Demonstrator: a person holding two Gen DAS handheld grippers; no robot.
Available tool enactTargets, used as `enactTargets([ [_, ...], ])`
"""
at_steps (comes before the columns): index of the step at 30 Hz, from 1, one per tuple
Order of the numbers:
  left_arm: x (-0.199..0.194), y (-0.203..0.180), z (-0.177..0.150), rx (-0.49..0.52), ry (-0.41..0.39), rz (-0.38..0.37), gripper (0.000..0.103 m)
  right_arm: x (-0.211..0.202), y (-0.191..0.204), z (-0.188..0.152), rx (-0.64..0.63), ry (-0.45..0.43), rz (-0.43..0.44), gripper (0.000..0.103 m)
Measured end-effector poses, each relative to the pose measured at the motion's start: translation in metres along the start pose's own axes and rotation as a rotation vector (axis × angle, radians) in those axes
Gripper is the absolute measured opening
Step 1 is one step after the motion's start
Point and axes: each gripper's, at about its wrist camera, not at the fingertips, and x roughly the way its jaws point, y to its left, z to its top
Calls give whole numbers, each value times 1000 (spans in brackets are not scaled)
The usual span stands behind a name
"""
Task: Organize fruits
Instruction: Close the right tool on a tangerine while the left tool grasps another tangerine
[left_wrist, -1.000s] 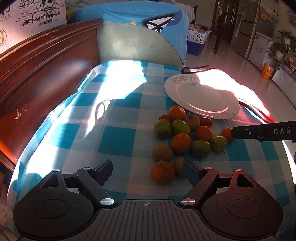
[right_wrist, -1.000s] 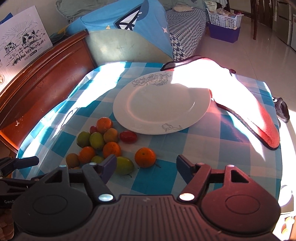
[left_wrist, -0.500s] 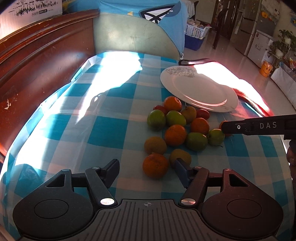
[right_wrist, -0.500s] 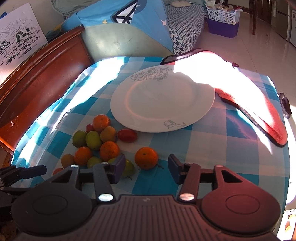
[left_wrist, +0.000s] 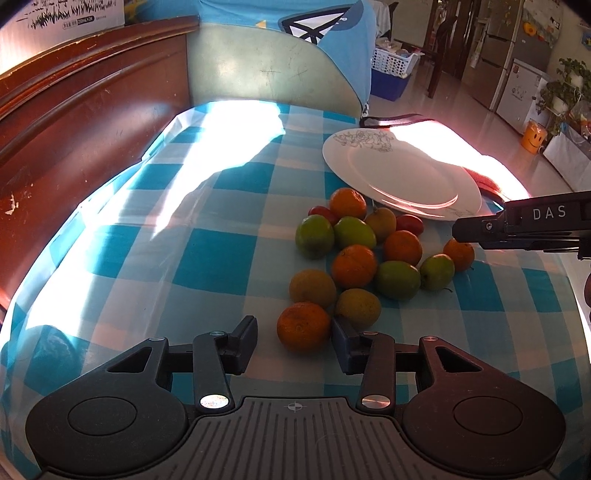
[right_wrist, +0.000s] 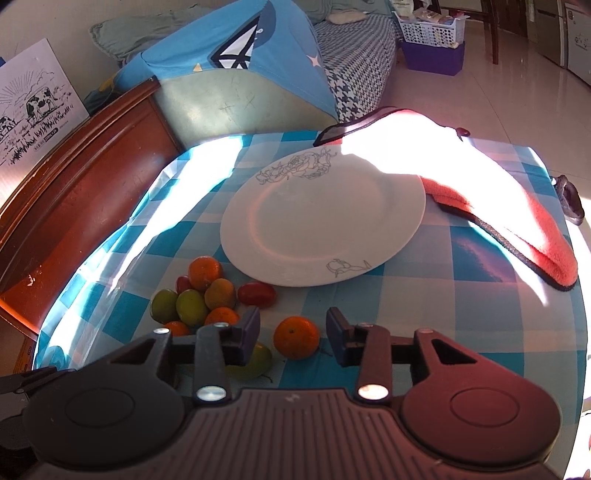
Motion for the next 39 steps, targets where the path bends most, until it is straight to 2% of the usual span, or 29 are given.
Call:
enactTargets([
  [8, 2, -6, -1, 28, -18, 20, 41, 11, -5, -2, 51, 45, -12, 40],
  [12, 2, -7, 0, 38, -23, 6, 29, 13, 0, -5, 27, 43, -9, 37],
  [14, 2, -7, -1, 42, -26, 3, 28, 13, 0, -5, 21, 41, -10, 29],
  [20, 0, -6, 0, 33, -34, -2, 28, 12, 1, -5, 13, 43, -11, 29],
  [30, -14, -9, 6, 35, -84, 0, 28, 1, 13, -2, -54, -7, 6, 29],
  [39, -17, -15, 23, 18, -130, -2, 28, -3, 23, -3, -109, -14, 22, 29],
])
